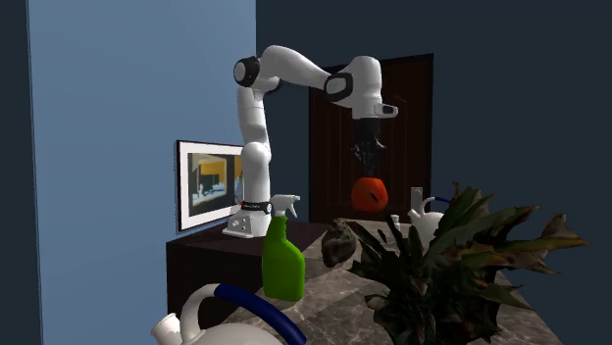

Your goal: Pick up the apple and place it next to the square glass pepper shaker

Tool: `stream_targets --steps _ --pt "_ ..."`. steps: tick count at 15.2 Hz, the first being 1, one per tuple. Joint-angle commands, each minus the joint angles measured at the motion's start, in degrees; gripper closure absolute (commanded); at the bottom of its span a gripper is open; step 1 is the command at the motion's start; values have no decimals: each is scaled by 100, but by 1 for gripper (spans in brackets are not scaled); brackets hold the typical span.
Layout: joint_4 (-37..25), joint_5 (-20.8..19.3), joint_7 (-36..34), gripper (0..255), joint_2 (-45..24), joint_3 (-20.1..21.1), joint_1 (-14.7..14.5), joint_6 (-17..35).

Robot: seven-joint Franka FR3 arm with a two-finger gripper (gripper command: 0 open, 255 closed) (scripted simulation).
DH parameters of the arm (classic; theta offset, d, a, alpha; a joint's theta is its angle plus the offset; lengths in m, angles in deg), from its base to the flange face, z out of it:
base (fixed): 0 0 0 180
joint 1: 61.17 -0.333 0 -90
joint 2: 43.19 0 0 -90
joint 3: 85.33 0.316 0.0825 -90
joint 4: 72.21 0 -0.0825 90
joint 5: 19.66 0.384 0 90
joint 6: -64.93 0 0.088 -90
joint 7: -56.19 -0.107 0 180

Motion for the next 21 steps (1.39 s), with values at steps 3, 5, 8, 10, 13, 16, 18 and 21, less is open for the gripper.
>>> stream_targets --steps 3,5,8,10,13,16,18,21 --pt "241 -159 -704 255 268 391 -208 12" --pt "315 -175 -1014 255 328 581 -316 25" --pt "379 -161 -1456 255 364 852 -492 42" --pt "389 -130 -1736 255 354 1028 -613 52" --pt "355 -63 -2137 255 292 1278 -804 63" --pt "331 21 -2443 255 167 1469 -965 146" --pt "427 48 -2419 255 100 1455 -967 303" --pt "561 97 -2378 255 -11 1434 -969 540"
